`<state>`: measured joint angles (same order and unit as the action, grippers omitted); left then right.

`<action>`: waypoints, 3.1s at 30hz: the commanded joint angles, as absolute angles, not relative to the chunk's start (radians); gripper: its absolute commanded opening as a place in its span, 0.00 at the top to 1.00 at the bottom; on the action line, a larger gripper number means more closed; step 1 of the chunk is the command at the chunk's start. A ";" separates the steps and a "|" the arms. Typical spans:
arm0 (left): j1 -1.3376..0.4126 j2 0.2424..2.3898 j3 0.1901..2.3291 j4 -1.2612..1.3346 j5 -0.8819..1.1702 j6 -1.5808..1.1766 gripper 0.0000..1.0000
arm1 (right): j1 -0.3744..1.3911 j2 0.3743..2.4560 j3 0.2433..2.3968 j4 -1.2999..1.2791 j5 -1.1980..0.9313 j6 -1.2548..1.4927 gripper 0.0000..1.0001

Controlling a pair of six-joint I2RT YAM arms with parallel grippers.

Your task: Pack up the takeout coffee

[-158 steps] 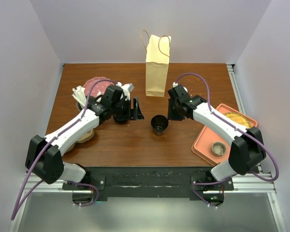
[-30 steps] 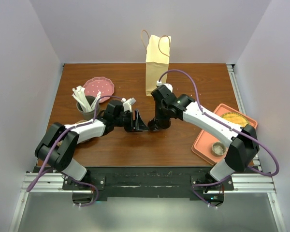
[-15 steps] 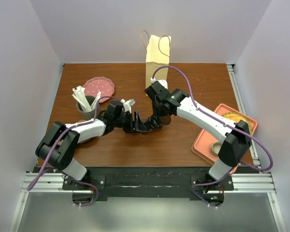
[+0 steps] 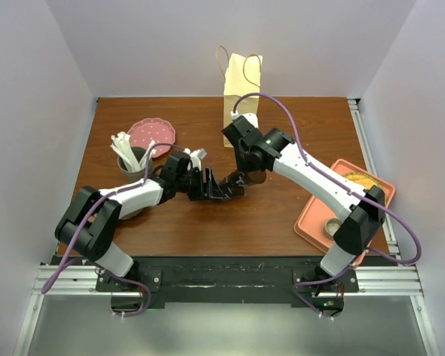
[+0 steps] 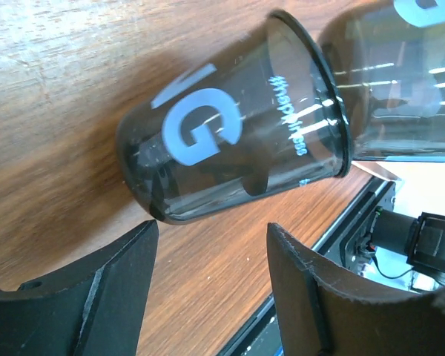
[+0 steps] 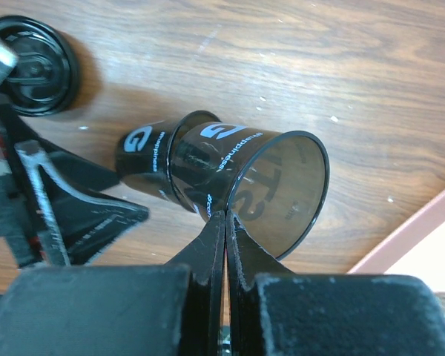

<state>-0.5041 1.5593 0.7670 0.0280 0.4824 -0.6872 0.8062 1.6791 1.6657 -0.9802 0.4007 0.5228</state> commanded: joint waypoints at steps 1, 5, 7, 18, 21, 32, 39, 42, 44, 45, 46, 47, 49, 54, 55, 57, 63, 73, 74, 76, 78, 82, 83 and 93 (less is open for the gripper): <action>-0.495 1.552 0.804 0.023 0.439 -0.647 0.35 | 0.813 1.621 1.672 -1.058 0.491 0.517 1.00; -0.495 1.574 0.810 0.020 0.437 -0.644 0.35 | 0.811 1.586 1.669 -1.097 0.540 0.499 1.00; -0.495 1.586 0.819 0.015 0.428 -0.640 0.35 | 0.811 1.579 1.669 -1.132 0.549 0.494 1.00; -0.495 1.626 0.861 0.002 0.402 -0.623 0.35 | 0.899 1.523 1.473 -1.173 0.453 0.613 1.00; -0.495 1.634 0.874 0.002 0.397 -0.621 0.35 | 0.975 1.555 1.456 -1.190 0.483 0.653 1.00; -0.495 1.637 0.864 0.003 0.391 -0.623 0.35 | 1.183 1.698 1.460 -1.154 0.537 0.698 1.00; -0.495 1.652 0.871 0.002 0.397 -0.629 0.35 | 1.207 1.721 1.496 -1.210 0.629 0.721 1.00; -0.495 1.648 0.879 0.002 0.402 -0.629 0.35 | 1.204 1.692 1.476 -1.203 0.709 0.698 1.00; -0.495 1.640 0.890 -0.041 0.405 -0.627 0.35 | 1.203 1.686 1.473 -1.180 0.697 0.664 1.00; -0.495 1.635 0.903 -0.047 0.403 -0.627 0.34 | 1.203 1.686 1.471 -1.171 0.684 0.661 1.00; -0.495 1.631 0.911 -0.064 0.403 -0.626 0.34 | 1.203 1.681 1.465 -1.158 0.669 0.655 1.00; -0.495 1.618 0.925 -0.072 0.396 -0.626 0.33 | 1.201 1.677 1.445 -1.125 0.632 0.649 1.00; -0.495 1.606 0.934 -0.090 0.394 -0.633 0.32 | 1.201 1.660 1.427 -1.111 0.626 0.663 0.96; -0.495 1.557 0.933 -0.103 0.399 -0.644 0.31 | 1.123 1.524 1.356 -1.016 0.551 0.657 0.56; -0.495 1.552 0.933 -0.113 0.397 -0.644 0.31 | 1.086 1.482 1.333 -0.985 0.458 0.635 0.52; -0.495 1.543 0.931 -0.120 0.399 -0.646 0.31 | 0.931 1.372 1.247 -0.873 0.298 0.560 0.39; -0.495 1.540 0.913 -0.127 0.403 -0.647 0.31 | 0.704 1.255 1.089 -0.805 -0.083 0.448 0.24; -0.499 1.554 0.890 -0.133 0.420 -0.657 0.31 | 0.655 1.233 0.856 -0.627 -0.348 0.489 0.23; -0.499 1.555 0.890 -0.136 0.419 -0.655 0.31 | 0.655 1.233 0.826 -0.617 -0.342 0.497 0.23; -0.499 1.552 0.891 -0.141 0.417 -0.658 0.31 | 0.655 1.235 0.799 -0.606 -0.359 0.508 0.24; -0.499 1.548 0.891 -0.146 0.414 -0.661 0.31 | 0.653 1.223 0.744 -0.530 -0.403 0.531 0.27; -0.499 1.537 0.897 -0.159 0.408 -0.661 0.32 | 0.653 1.192 0.709 -0.459 -0.413 0.558 0.50; -0.499 1.532 0.903 -0.164 0.400 -0.660 0.32 | 0.655 1.190 0.725 -0.484 -0.397 0.551 0.56; -0.499 1.428 0.992 -0.305 0.238 -0.657 0.32 | 0.669 1.226 1.001 -0.754 -0.073 0.483 0.93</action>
